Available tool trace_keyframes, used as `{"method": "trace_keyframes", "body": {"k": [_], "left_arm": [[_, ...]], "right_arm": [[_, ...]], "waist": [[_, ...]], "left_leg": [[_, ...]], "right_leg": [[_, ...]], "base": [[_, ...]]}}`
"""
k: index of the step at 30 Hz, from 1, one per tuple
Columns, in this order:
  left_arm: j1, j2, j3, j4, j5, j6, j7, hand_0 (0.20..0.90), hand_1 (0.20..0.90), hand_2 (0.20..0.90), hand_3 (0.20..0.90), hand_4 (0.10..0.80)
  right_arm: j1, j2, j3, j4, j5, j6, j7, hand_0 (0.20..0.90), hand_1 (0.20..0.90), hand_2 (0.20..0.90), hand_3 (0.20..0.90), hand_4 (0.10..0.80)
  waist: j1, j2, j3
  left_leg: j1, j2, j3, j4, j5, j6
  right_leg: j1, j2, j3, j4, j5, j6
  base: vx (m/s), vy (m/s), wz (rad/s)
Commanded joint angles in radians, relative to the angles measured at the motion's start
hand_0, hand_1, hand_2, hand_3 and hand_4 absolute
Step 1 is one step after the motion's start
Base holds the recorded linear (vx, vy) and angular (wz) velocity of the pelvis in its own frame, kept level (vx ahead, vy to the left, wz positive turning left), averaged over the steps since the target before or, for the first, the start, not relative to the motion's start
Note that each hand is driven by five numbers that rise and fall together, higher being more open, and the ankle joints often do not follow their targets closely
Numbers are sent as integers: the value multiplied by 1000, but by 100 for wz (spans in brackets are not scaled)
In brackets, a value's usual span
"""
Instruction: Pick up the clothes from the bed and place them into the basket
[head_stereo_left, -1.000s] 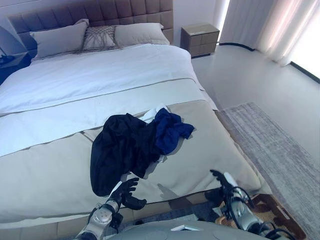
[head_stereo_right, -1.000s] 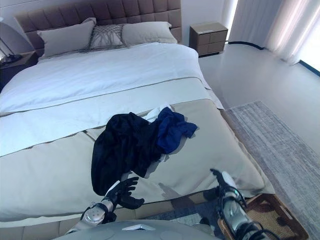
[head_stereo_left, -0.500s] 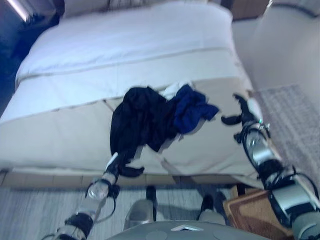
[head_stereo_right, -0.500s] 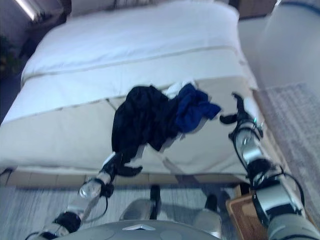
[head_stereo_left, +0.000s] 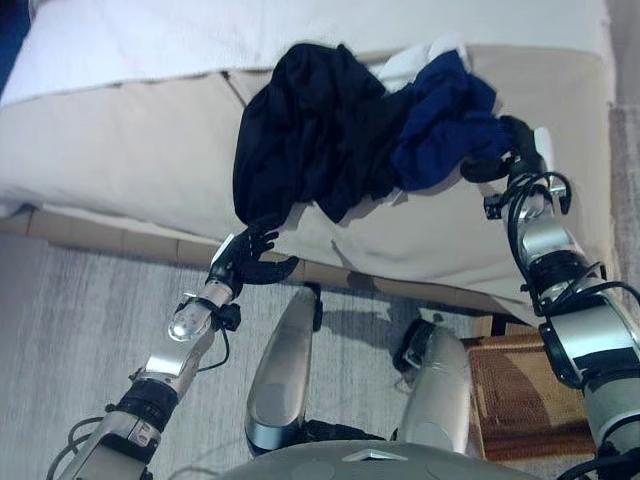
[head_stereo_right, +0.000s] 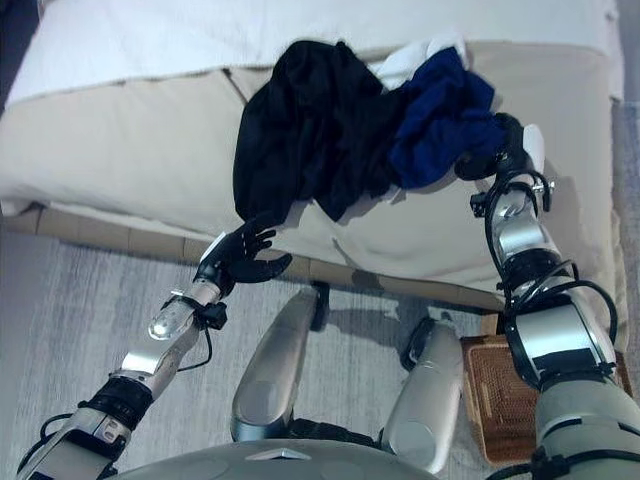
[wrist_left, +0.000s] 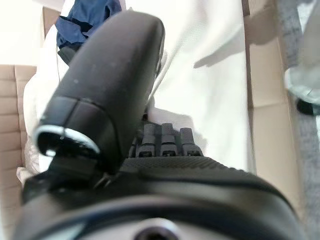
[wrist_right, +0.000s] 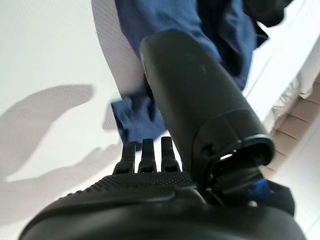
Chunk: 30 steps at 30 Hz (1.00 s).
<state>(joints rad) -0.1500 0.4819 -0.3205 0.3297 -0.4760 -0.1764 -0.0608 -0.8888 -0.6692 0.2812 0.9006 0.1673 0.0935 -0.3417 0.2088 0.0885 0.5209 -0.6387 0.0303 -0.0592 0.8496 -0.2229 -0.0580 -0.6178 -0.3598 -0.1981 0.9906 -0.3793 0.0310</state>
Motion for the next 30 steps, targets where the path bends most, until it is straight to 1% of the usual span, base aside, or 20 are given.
{"method": "trace_keyframes", "body": {"k": [1,6,9,13,17,18,20,21,25,28,30], "left_arm": [[42,47,-7,-136,-50,-90,27,900,900,900,900,800],[67,65,3,-176,-69,-111,37,900,900,900,900,800],[76,70,8,-185,-80,-108,30,900,900,900,900,800],[84,71,10,-186,-91,-106,26,900,900,900,900,800],[101,77,14,-193,-84,-108,14,900,900,900,900,800],[108,80,18,-195,-82,-113,11,900,900,900,900,800],[114,82,22,-199,-77,-113,10,900,900,900,900,800],[117,81,25,-200,-73,-111,7,900,900,900,900,800],[127,87,33,-198,-66,-98,-5,900,900,900,900,800],[141,86,31,-199,-56,-93,-12,900,900,900,900,800],[161,87,34,-202,-51,-88,-19,900,900,900,900,800]], "right_arm": [[-133,-94,15,-21,8,-33,-42,900,900,900,900,800],[-226,-128,60,27,6,-21,-35,900,900,900,900,800],[-267,-134,80,24,1,-7,-34,900,900,900,900,800],[-299,-137,95,23,23,-17,-37,900,900,900,900,800],[-311,-147,99,6,47,-39,-30,900,900,900,900,800],[-307,-150,96,-3,63,-49,-26,592,592,592,540,440],[-300,-151,85,-13,72,-53,-24,429,429,429,351,251],[-298,-149,79,-14,74,-60,-24,300,300,300,200,100],[-296,-152,63,-18,82,-67,-14,300,300,300,200,100],[-284,-152,56,-18,77,-66,-14,300,300,300,200,100],[-259,-154,44,-26,72,-61,-16,300,300,300,200,100]], "waist": [[14,7,-54],[25,27,-19],[29,36,-3],[33,42,-1],[39,42,-1],[40,41,-1],[41,40,-1],[42,40,-1],[45,35,-2],[48,28,-7],[51,19,-18]], "left_leg": [[-29,-103,86,120,-130,113],[-141,-108,76,286,-178,136],[-194,-114,72,354,-195,140],[-242,-121,64,397,-205,146],[-262,-129,57,425,-213,149],[-259,-129,56,427,-214,148],[-251,-130,54,429,-217,146],[-244,-131,53,432,-220,143],[-208,-129,52,423,-222,136],[-158,-128,49,393,-220,129],[-98,-124,49,345,-212,121]], "right_leg": [[-5,111,-71,101,-53,-113],[-117,112,-43,241,-99,-126],[-168,114,-29,307,-117,-128],[-217,122,-20,349,-127,-127],[-234,124,-22,369,-131,-125],[-230,123,-25,368,-131,-123],[-220,121,-30,364,-131,-124],[-212,120,-31,360,-130,-122],[-172,114,-39,341,-124,-120],[-118,112,-50,301,-116,-118],[-53,109,-61,244,-101,-112]], "base": [[-21,4,12],[-10,6,5],[9,-24,10],[-5,-19,5],[3,-16,-1],[0,0,0],[15,-15,1],[41,-35,4],[42,-23,4],[75,-2,-1],[108,18,-1]]}}
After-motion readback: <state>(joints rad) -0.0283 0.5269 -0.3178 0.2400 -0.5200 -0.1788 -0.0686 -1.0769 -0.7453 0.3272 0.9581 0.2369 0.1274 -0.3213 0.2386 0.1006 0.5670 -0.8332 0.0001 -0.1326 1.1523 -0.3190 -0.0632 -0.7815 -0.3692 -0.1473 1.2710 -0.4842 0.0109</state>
